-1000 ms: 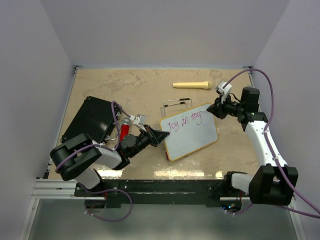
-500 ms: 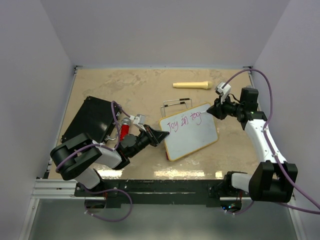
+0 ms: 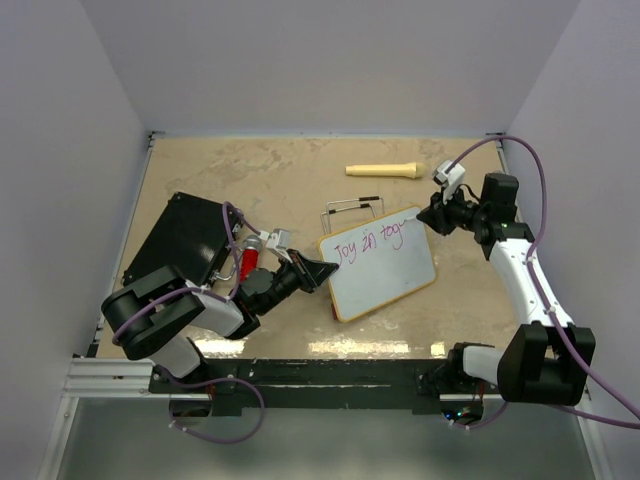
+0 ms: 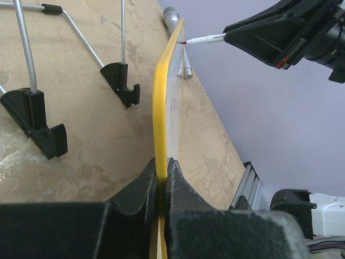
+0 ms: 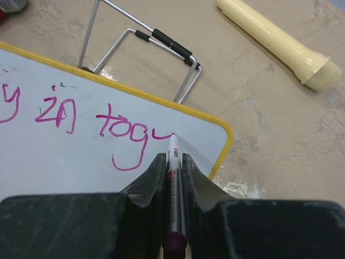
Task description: Write a sentence on the whiteboard
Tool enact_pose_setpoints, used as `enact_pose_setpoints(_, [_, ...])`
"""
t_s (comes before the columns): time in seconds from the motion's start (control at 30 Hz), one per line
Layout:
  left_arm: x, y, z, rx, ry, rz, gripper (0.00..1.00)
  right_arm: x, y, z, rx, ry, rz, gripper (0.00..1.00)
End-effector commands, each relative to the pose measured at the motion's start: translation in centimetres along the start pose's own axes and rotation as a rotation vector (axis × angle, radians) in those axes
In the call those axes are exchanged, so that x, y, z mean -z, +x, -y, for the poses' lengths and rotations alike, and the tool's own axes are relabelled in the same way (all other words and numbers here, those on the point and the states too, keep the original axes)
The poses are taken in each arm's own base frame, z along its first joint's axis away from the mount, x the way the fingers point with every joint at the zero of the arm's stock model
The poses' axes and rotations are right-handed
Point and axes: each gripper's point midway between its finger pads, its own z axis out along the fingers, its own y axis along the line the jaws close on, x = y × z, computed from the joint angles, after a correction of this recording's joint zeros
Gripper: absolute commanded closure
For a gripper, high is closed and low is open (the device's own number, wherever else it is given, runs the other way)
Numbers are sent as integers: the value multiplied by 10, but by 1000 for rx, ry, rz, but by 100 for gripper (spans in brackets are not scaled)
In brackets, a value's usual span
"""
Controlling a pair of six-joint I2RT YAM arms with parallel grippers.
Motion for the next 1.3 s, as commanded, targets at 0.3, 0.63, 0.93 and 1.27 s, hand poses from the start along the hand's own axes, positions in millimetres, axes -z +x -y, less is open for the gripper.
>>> enact_pose_setpoints(0.3, [1,9,-4,-87,17,-37,100,-1,-12,-15,68,-92,50,100])
enact_pose_setpoints(0.63, [2,9,-5,-84,11,-30,100,0,8,-21,64,-130,-27,100])
enact_pose_setpoints(0.93, [2,9,-5,-83,14,-31,100,1,17,-9,55,-53,-76,100])
enact_pose_setpoints(1.27, [3,9,-6,-83,11,-32,100,11,-12,-8,76,-12,18,100])
